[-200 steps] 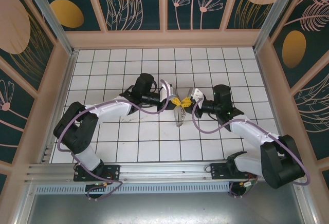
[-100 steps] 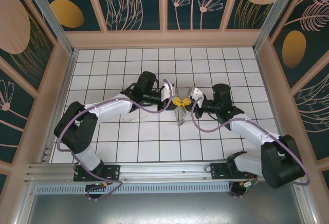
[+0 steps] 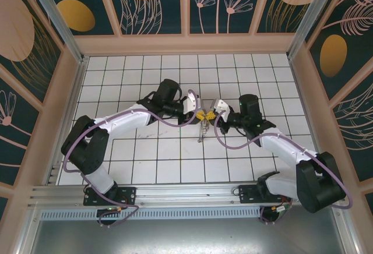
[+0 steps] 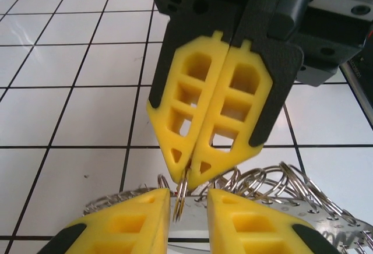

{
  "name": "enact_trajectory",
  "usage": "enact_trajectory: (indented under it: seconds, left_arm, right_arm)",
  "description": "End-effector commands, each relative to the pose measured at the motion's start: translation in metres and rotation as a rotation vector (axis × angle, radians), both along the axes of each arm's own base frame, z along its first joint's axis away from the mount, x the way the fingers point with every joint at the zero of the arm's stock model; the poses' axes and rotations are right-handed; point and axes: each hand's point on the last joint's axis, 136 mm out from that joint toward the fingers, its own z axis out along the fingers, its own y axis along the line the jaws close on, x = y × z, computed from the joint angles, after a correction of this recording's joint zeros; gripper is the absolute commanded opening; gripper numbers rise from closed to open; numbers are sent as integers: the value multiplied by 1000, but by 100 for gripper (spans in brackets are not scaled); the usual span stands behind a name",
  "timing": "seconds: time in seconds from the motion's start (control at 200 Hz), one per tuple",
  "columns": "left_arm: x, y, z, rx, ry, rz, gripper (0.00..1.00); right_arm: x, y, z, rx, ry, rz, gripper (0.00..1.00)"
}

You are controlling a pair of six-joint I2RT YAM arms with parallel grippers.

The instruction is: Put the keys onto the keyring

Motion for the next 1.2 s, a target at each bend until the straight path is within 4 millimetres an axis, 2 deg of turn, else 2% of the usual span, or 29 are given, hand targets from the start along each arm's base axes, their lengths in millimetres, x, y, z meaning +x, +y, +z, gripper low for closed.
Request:
enact_trajectory:
  seconds: [0.0, 0.415, 0.626, 0.771, 0.856, 0.951, 1.071, 1.196]
  left_arm:
    - [0, -6, 10, -11, -29, -23, 23]
    - [1, -5, 2, 33, -22, -27, 23]
    - [3, -3, -1, 55, -23, -11, 19]
    - [2, -4, 1, 44, -18, -19, 10]
    - [3, -5, 2, 35, -18, -17, 0]
    - [2, -5, 0, 29, -2, -8, 0]
    - [-7, -4, 3, -45, -16, -20, 0]
    - [-9, -5, 12, -110, -28, -14, 0]
  right_arm:
    - [5, 7, 19, 16, -66, 26, 0]
    - [4, 9, 20, 29, -69, 34, 0]
    - [3, 10, 21, 32, -65, 39, 0]
    - [3, 10, 20, 31, -63, 41, 0]
    - [4, 10, 20, 29, -61, 38, 0]
    - [3, 7, 20, 22, -69, 25, 0]
    - [2, 1, 19, 24, -92, -4, 14]
    - [1, -7, 17, 23, -92, -24, 20]
